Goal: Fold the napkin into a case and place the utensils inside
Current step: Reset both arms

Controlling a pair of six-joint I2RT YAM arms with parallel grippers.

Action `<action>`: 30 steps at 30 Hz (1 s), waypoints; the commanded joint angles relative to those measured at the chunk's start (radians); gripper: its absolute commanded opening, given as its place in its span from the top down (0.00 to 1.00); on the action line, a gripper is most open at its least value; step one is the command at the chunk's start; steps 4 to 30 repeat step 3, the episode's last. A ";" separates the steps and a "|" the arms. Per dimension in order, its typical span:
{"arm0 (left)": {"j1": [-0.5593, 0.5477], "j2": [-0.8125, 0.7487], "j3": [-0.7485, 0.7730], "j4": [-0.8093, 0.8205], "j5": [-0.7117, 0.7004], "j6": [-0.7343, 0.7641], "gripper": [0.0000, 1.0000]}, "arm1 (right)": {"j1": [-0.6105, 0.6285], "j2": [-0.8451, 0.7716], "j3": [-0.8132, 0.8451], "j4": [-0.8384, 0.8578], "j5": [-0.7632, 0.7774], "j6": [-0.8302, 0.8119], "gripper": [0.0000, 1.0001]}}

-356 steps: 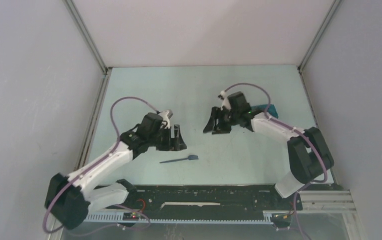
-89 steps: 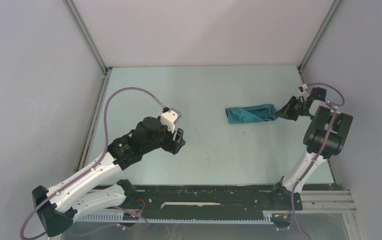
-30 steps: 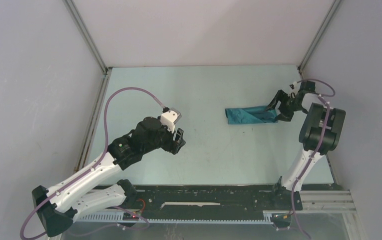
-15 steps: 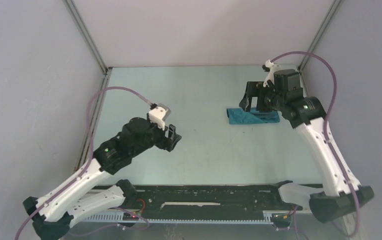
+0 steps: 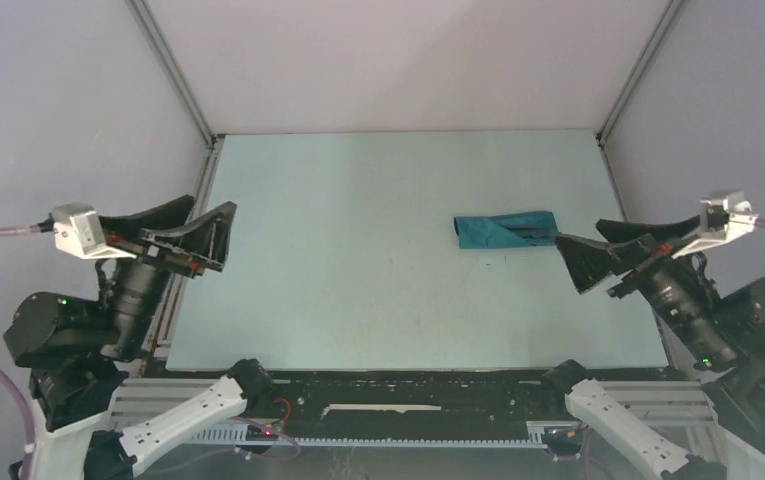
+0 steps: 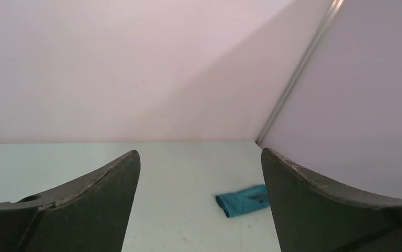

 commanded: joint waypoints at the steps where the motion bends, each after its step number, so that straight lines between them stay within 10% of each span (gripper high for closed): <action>1: -0.003 0.005 0.023 -0.026 -0.116 0.057 0.08 | 0.003 -0.029 -0.040 0.042 0.094 -0.031 0.00; 30: -0.003 -0.001 0.027 -0.031 -0.140 0.056 0.07 | 0.004 -0.043 -0.038 0.040 0.113 -0.050 0.00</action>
